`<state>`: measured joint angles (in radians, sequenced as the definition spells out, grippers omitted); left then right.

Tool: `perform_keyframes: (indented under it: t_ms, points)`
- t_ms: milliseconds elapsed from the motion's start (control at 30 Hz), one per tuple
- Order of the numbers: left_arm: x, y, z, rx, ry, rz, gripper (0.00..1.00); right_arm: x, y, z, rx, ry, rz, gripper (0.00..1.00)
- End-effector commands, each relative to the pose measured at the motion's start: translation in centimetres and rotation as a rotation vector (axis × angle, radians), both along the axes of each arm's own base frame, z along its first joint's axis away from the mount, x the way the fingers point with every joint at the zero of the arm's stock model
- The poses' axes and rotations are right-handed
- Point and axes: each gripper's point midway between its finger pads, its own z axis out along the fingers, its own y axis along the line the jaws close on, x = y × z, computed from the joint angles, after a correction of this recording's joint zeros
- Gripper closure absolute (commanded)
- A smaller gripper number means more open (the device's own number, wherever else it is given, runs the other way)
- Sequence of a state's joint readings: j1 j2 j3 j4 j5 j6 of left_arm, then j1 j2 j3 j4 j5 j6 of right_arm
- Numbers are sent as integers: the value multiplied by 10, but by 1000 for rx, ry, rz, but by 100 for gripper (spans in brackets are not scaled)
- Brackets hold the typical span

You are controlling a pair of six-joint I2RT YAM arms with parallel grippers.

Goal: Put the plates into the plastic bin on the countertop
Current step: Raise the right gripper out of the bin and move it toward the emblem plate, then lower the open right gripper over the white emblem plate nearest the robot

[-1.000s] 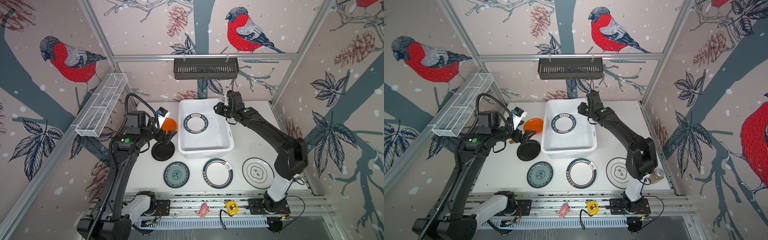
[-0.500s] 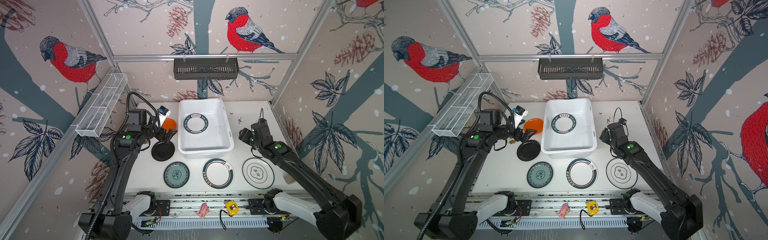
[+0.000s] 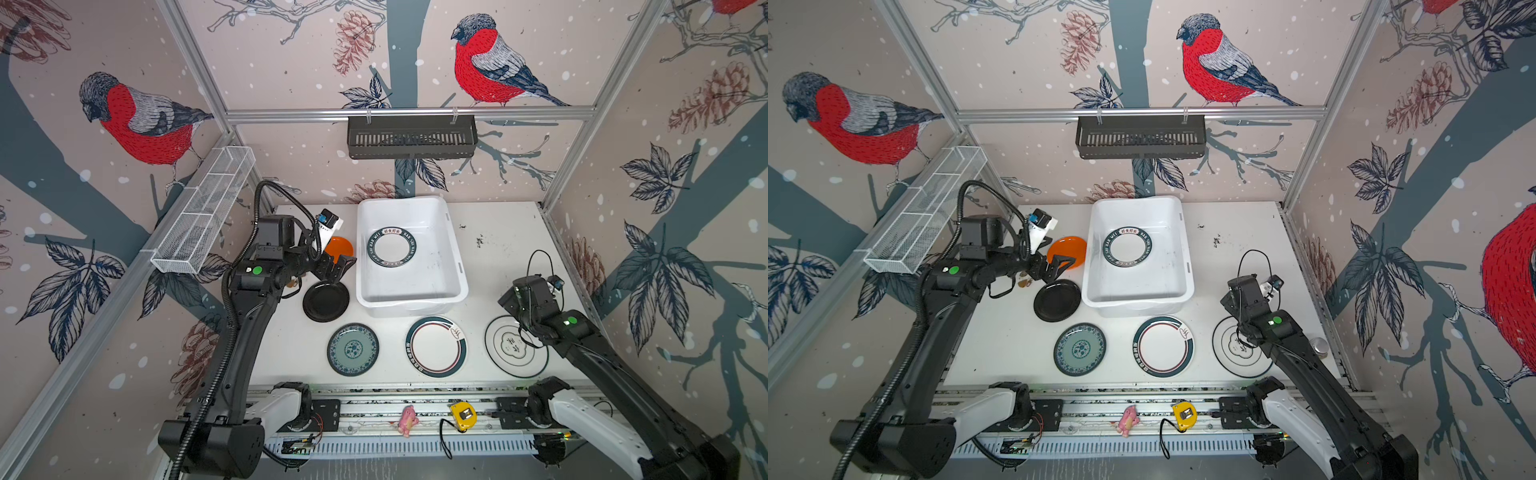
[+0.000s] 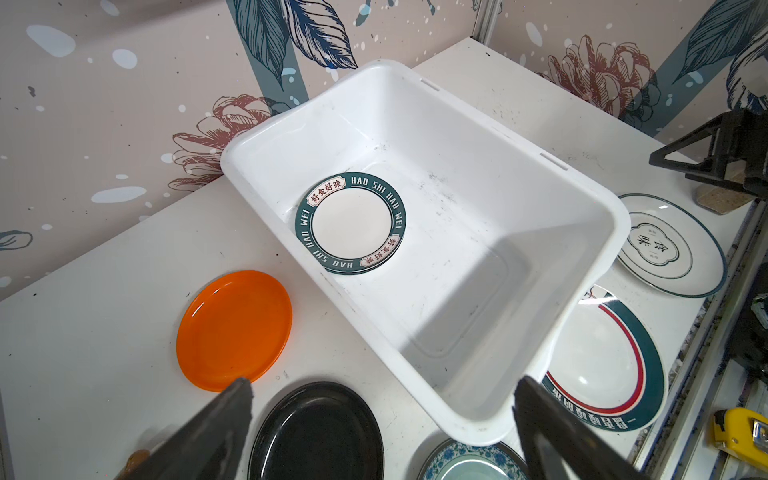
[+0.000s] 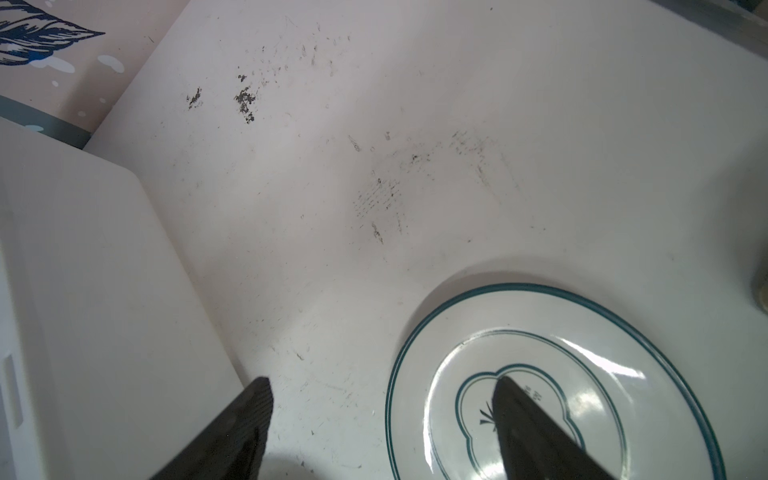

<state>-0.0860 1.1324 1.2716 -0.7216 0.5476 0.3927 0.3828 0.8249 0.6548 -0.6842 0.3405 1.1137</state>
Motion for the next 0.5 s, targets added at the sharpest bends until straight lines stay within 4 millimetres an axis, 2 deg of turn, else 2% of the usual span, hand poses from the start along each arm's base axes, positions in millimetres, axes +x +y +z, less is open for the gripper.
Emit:
perform_keyframes:
  t_ms: [0, 367, 467]
  points:
    - [0, -1, -4, 15, 2, -18, 3, -21, -15, -11, -8, 53, -84, 0]
    - [5, -3, -6, 6, 11, -24, 3, -58, -35, -34, 10, 146, -211, 0]
    - [5, -4, -5, 5, 17, -26, 3, -64, -35, -42, 16, 178, -214, 0]
